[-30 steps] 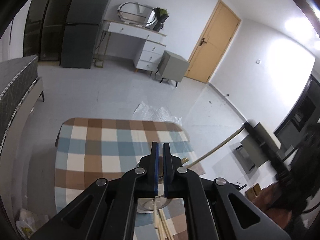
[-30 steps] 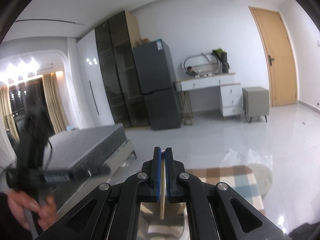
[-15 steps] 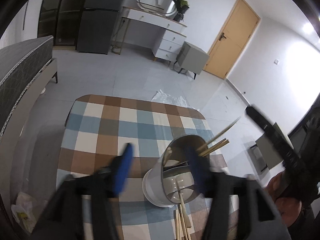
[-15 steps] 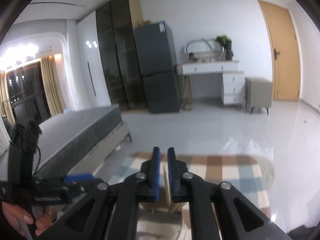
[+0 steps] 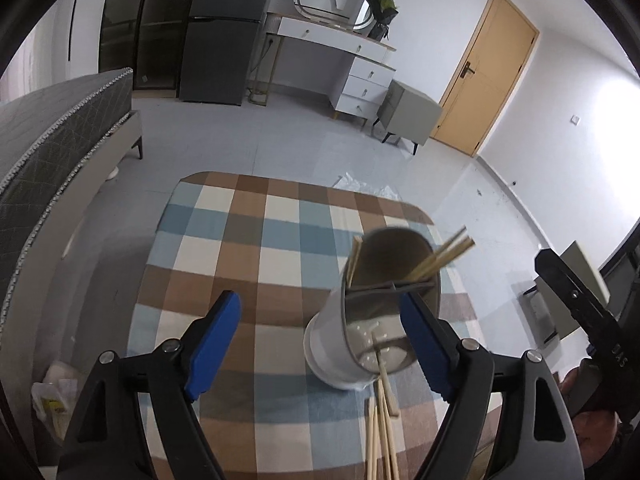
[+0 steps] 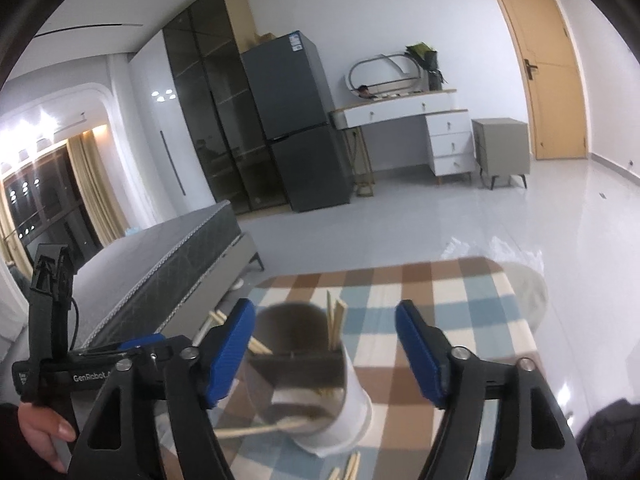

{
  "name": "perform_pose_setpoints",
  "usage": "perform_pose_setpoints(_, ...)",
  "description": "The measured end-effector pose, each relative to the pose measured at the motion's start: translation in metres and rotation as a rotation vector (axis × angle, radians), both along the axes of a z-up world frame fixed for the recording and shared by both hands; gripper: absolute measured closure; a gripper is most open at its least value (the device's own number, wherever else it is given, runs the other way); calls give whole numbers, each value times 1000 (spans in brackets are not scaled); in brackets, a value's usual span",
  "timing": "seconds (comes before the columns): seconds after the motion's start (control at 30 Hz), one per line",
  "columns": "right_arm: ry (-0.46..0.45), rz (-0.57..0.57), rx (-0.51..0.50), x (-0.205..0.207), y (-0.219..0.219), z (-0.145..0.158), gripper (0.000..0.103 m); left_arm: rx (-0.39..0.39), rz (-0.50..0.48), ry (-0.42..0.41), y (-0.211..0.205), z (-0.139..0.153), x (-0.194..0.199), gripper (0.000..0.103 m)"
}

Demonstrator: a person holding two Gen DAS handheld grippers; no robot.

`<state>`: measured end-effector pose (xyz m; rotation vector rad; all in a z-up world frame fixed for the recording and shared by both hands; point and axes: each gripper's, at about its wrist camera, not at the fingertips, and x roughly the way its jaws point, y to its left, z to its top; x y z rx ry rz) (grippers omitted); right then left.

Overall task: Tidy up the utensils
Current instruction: 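Open both grippers to drop the chopsticks into the holder and withdraw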

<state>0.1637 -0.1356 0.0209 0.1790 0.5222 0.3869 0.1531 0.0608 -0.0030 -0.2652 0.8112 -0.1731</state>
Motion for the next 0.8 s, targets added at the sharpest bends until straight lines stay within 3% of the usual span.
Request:
perform_pose_setpoints(0.6,-22,-4,30,-62,-20,-6,2,68,29,-116,-24,21,-53,24)
perform_pose_setpoints(0.8,31,-15,18,-68,-21,-20,0,83,6,-119,-31,16,-63,24)
